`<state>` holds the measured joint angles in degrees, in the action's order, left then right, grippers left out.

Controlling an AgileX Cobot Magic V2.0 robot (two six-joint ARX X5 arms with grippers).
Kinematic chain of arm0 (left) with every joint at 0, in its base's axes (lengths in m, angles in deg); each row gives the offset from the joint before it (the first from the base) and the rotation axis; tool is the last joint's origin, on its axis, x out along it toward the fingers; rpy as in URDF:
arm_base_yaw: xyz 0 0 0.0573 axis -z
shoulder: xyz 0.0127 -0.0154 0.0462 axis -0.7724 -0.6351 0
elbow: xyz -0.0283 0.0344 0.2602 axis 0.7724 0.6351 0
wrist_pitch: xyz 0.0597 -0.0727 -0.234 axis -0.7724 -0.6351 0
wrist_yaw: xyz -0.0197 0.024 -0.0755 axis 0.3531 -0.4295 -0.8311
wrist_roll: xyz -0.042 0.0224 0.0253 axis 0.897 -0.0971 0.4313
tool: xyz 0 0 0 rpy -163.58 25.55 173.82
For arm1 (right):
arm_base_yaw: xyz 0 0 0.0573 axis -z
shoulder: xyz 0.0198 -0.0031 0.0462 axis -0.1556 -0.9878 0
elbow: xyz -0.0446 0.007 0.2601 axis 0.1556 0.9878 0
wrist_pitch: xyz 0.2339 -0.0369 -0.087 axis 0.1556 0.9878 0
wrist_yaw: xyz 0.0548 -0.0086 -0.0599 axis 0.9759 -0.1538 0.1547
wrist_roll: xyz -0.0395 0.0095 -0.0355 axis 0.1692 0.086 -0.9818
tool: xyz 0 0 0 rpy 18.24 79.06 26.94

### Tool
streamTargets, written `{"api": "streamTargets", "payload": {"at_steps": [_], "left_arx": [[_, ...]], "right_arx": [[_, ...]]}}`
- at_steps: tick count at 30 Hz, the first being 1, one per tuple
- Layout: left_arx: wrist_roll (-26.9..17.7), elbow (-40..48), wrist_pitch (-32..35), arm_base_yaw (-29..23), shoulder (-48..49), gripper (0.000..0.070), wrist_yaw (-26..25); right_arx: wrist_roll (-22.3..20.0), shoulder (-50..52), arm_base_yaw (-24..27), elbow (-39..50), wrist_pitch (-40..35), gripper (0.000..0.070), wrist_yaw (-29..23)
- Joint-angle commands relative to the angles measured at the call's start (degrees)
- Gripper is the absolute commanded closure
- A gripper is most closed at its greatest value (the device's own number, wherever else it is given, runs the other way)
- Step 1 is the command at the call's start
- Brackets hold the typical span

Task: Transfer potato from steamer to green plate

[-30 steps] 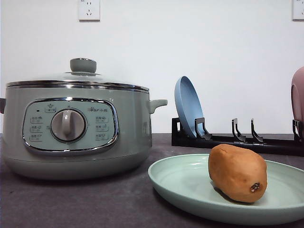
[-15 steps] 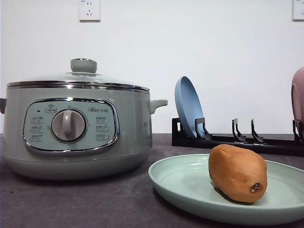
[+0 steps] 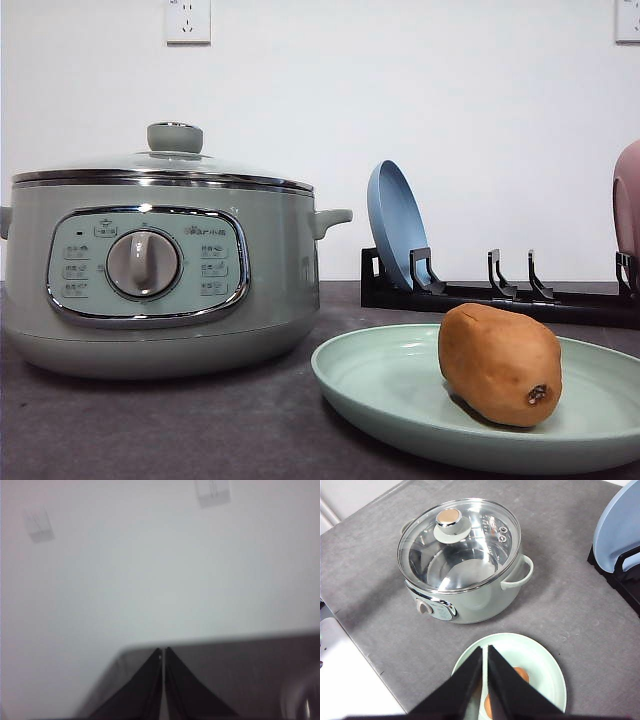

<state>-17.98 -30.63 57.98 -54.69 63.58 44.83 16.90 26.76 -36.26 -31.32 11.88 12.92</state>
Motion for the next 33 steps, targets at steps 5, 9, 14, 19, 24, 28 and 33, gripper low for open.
{"api": "streamTargets", "payload": {"at_steps": [5, 9, 14, 19, 24, 28, 33], "left_arx": [[-0.9, 11.8, 1.0, -0.1, 6.4, 0.07, -0.1], [-0.9, 18.9, 1.2, -0.1, 10.4, 0.07, -0.1], [-0.9, 24.0, 0.0, -0.1, 13.9, 0.07, -0.1], [-0.9, 27.7, -0.4, -0.1, 16.4, 0.07, -0.1], [-0.9, 28.4, -3.9, -0.1, 16.5, 0.07, -0.1], [-0.9, 28.4, -4.2, 0.0, 16.5, 0.07, -0.1], [-0.9, 28.4, -4.2, 0.0, 16.5, 0.07, -0.1]], "right_arx": [[-0.4, -0.4, -0.3, -1.0, -0.6, 0.0696, 0.0], [-0.4, -0.4, -0.3, -1.0, -0.6, 0.0696, 0.0], [-0.4, -0.4, -0.3, -1.0, -0.7, 0.0696, 0.0], [-0.4, -0.4, -0.3, -1.0, -0.7, 0.0696, 0.1], [-0.4, -0.4, -0.3, -1.0, -0.7, 0.0696, 0.0], [-0.4, -0.4, -0.3, -1.0, -0.8, 0.0696, 0.1], [-0.4, -0.4, -0.3, -1.0, -0.8, 0.0696, 0.0]]}}
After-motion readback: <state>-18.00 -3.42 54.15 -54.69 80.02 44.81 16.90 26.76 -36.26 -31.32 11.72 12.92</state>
